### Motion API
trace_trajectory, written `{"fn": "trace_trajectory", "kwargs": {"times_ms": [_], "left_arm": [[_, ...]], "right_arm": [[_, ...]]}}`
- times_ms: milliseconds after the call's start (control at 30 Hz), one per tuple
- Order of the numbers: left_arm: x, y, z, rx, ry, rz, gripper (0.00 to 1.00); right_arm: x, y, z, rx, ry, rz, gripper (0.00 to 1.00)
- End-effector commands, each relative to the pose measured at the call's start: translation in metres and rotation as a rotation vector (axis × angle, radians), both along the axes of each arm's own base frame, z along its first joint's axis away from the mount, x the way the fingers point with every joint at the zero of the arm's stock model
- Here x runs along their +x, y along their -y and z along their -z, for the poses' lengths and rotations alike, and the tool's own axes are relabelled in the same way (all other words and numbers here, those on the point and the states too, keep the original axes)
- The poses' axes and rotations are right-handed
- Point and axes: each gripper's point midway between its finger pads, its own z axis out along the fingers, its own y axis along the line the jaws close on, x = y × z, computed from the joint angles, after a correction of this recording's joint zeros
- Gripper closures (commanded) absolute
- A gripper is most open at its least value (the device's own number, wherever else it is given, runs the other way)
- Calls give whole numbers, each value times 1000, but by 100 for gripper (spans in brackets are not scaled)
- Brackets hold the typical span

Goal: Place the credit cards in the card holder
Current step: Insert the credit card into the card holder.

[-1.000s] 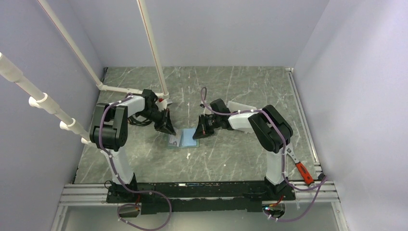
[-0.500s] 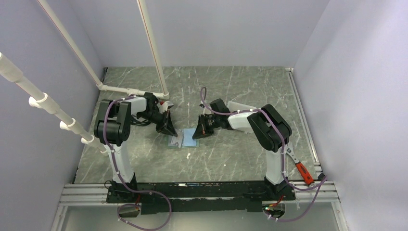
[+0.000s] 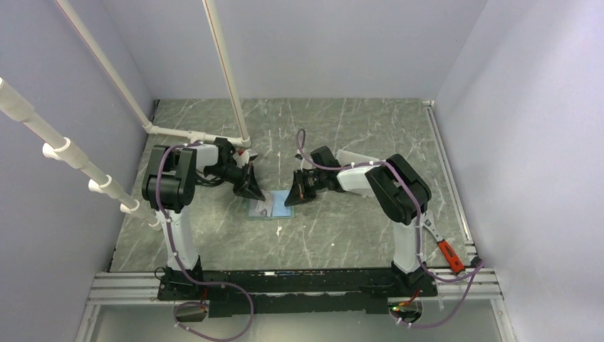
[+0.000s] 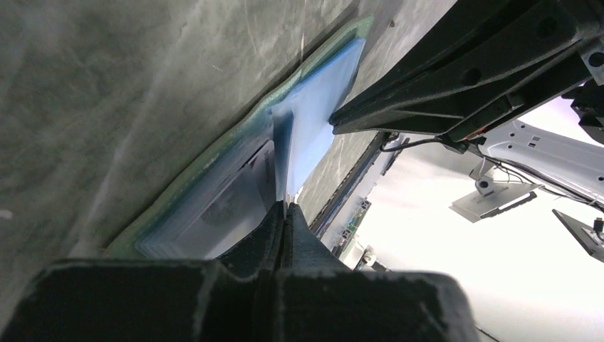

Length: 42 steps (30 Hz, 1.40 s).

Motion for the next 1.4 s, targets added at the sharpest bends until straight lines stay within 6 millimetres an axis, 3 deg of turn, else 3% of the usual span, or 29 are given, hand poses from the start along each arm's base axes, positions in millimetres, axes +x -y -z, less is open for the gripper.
{"fn": "trace_trajectory", "kwargs": {"times_ms": [0,400,667,1000,1067,1267,1367], "left_arm": [[11,6,-3,-52,23,-11,100],[15,1,7,25,44,-64,100],[11,9,11,5,25,-78,100],[7,9,14,61,47,-123,100],[7,10,12,71,64,-132,95],[5,14,5,122,101,-106,70],[4,15,0,133,119,-103,62]], "right_arm": [[12,-5,-4,14,47,3,100],[11,-3,0,8,42,5,100],[12,-4,-2,12,47,6,100],[12,4,-13,-22,58,49,97],[10,9,-16,-39,71,55,88],[2,20,-17,-83,93,48,78],[1,22,-14,-87,89,51,76]]}}
